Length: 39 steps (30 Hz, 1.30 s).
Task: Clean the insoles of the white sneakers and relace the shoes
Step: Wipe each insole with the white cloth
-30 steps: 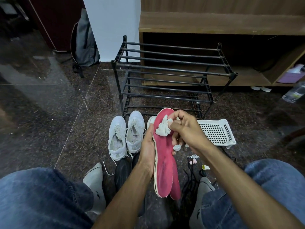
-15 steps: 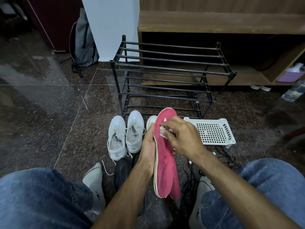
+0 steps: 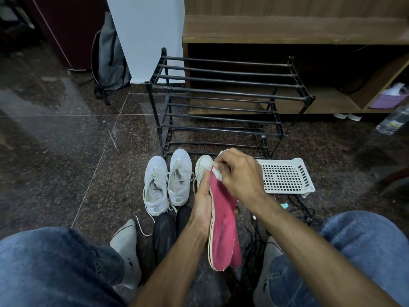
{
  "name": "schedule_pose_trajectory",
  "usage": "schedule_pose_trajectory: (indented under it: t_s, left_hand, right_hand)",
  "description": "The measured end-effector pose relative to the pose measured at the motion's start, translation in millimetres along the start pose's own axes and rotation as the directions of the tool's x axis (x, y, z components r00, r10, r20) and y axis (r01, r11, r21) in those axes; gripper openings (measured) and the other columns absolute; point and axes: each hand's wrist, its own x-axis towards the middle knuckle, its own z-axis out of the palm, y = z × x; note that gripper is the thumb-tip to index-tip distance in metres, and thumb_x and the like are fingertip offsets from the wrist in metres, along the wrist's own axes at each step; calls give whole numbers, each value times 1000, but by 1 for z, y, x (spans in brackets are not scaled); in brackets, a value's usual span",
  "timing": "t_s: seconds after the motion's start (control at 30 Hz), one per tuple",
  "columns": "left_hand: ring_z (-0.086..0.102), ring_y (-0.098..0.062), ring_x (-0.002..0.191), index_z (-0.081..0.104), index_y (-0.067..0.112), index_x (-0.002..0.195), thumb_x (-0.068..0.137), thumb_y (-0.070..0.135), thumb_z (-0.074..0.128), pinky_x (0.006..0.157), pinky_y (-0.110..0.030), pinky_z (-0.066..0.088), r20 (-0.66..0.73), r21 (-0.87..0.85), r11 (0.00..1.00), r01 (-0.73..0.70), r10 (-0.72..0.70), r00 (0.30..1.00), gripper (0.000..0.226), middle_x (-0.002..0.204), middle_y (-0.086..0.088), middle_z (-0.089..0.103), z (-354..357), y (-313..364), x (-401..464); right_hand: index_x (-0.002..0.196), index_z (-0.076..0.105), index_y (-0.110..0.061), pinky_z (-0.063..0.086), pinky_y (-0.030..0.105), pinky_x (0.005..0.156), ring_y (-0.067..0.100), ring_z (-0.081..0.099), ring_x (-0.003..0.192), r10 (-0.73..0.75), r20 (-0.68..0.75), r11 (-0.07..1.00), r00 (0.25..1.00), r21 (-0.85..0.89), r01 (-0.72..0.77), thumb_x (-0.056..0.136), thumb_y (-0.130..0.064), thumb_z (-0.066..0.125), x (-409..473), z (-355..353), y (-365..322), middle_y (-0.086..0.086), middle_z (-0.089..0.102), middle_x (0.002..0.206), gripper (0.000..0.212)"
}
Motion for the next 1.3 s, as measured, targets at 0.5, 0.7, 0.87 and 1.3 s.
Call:
schedule_pose_trajectory:
  t_s: [0.5, 0.7, 0.87, 1.3]
  left_hand:
    - [63, -22, 59, 75, 18, 93, 91, 61, 36, 49, -30, 50, 45, 39, 999, 15, -17, 999, 58, 78, -8, 68, -5, -2, 6]
    - [69, -29, 78, 71, 4, 94, 95, 55, 40, 68, -37, 58, -1, -88, 996, 6, -6, 1000, 59, 88, -17, 67, -6, -1, -2]
    - [61, -26, 60, 73, 13, 94, 95, 60, 32, 48, -30, 48, 45, 66, 996, 57, -60, 997, 62, 75, -12, 64, -10, -5, 2]
    - [61, -25, 63, 71, 15, 101, 91, 58, 40, 49, -29, 49, 55, 82, 995, 64, -69, 996, 54, 81, -8, 64, -10, -3, 2]
  right_hand:
    - [88, 75, -24, 49, 34, 73, 16, 61, 83, 28, 187, 997, 982, 63, -41, 86, -25, 71, -6, -12, 8, -13, 62, 85, 4]
    - [89, 75, -24, 51, 38, 75, 14, 63, 83, -66, 343, 997, 937, 67, 46, 86, -28, 70, -28, -15, -5, -13, 66, 90, 7]
    - [94, 74, -27, 50, 36, 78, 21, 63, 93, 56, 198, 990, 979, -136, -29, 89, -28, 64, 6, -17, 7, -11, 65, 99, 11]
    - [92, 74, -23, 50, 33, 74, 21, 64, 89, 99, 106, 986, 989, -143, -83, 88, -30, 66, 10, -21, 14, -10, 66, 96, 11]
